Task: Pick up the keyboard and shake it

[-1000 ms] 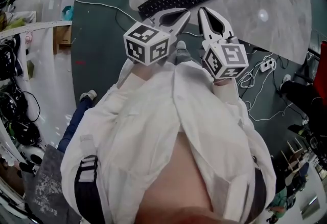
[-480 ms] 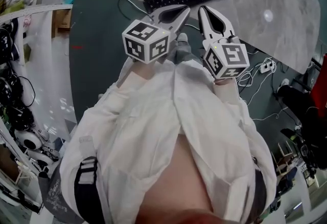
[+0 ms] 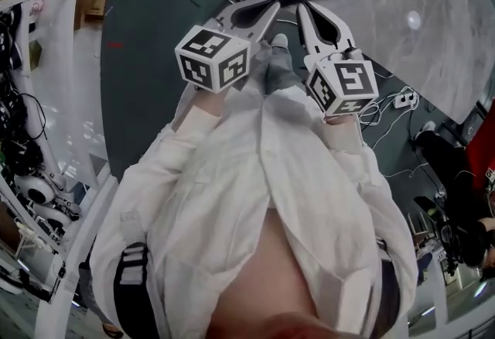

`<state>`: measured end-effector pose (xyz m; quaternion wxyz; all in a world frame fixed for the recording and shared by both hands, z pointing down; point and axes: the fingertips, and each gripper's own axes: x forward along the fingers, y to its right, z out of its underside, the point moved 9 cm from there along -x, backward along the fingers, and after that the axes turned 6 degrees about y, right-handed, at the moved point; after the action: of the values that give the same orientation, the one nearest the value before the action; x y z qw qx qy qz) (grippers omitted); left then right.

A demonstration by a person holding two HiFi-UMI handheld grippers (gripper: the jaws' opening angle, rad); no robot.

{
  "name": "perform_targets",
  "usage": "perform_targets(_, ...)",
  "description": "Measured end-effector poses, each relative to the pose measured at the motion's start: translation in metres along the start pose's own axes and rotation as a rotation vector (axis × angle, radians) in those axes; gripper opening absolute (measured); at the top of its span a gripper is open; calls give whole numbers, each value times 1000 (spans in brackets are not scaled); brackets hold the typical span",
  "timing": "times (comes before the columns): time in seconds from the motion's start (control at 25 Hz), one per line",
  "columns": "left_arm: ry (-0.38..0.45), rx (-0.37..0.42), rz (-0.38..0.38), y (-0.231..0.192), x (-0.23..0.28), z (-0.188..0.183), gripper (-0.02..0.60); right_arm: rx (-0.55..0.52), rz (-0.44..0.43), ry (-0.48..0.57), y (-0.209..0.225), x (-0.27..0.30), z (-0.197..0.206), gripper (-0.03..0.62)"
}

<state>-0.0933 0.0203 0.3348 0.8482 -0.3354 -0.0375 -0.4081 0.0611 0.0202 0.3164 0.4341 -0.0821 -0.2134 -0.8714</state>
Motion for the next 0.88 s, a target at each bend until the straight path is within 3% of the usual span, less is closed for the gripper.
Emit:
perform_targets(0.32, 21, -47, -98, -32, -7, 14, 14, 18, -14, -42, 6, 11, 19, 29)
perform_targets(0.88, -19, -97, -166, -55, -1, 47, 15, 33, -84, -105, 1, 39, 50, 29)
